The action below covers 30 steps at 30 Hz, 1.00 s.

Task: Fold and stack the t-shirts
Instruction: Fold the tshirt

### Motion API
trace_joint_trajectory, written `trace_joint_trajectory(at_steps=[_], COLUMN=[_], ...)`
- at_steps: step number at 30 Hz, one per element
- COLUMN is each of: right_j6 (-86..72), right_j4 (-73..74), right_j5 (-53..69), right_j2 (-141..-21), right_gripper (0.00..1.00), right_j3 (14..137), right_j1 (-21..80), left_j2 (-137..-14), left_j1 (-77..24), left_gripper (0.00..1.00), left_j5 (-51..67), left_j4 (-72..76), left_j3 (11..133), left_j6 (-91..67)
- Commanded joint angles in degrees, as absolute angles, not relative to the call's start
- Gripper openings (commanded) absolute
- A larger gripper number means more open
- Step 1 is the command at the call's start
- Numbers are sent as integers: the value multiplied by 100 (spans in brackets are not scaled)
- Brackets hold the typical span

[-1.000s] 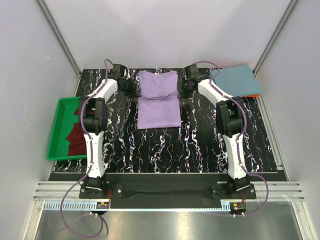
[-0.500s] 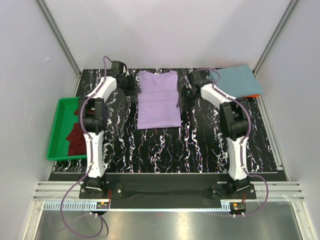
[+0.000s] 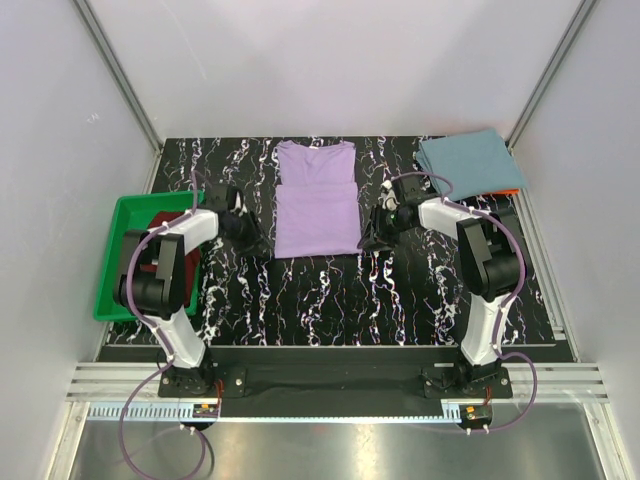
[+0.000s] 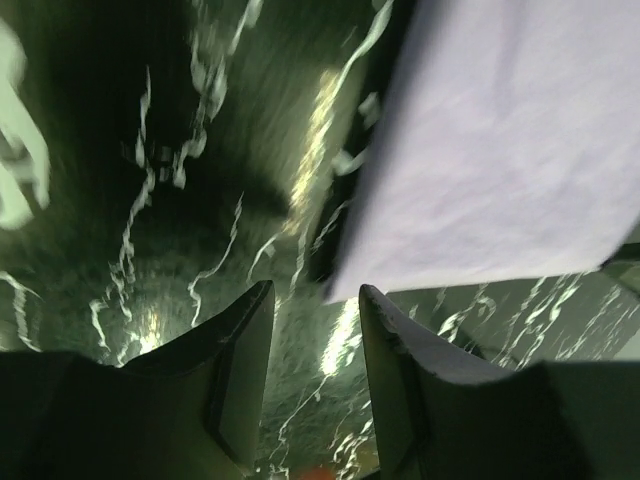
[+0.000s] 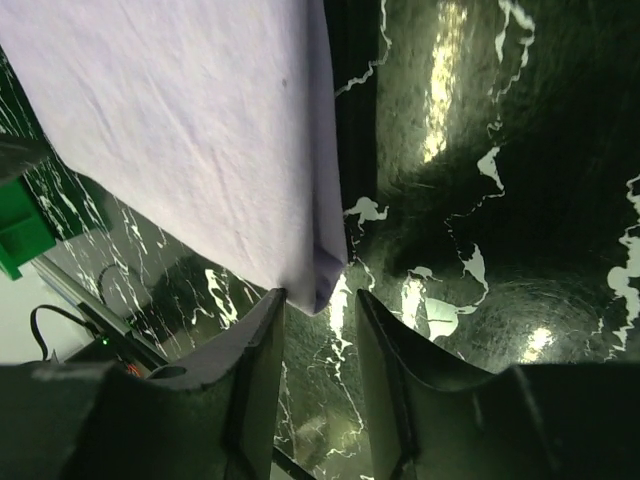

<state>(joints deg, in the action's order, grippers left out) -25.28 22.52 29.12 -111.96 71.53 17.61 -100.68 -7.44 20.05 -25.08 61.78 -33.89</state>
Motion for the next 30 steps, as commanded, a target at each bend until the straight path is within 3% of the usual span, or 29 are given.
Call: trace_joint_trajectory(at_steps=[1,19,21,23,24,25,30], right_j6=[-2496,-2575,-2575,-2558,-2523,-2514,-2689], right_j4=[1600,1072,1046,1124,1168,1265,1082], right_j5=[3331,3507,3524,3481,3393,3340,3058], right_j2=[-10960,-10969,-10995,-11013,-11013,-10978,-10443], right_gripper=[42,37,31,9,1,0,0], right_j3=[6918,6530,6548,6530,6504,6469,5785], right_j1=[1775,1784,1767,1775,1775,1784,1775], left_j2=[-9932,-10292,-10301,-10362,-10388,-10406,-10117], left_j1=[-852,-1055,-1055,-1055,-1055,-1055,-1072], left_gripper=[44,45,43,27,20,3,0], left_j5=[2417,2285,2303,2311,2294,2303,2189], left_j4=[-1706,-1521,-1503,-1573,-1625,-1643,-1845], left_j3=[5811,5704,5722,5774,5801,5836,5731], left_j6=[-3577,-3647,-3656,-3621,-3612,-3604,-3621])
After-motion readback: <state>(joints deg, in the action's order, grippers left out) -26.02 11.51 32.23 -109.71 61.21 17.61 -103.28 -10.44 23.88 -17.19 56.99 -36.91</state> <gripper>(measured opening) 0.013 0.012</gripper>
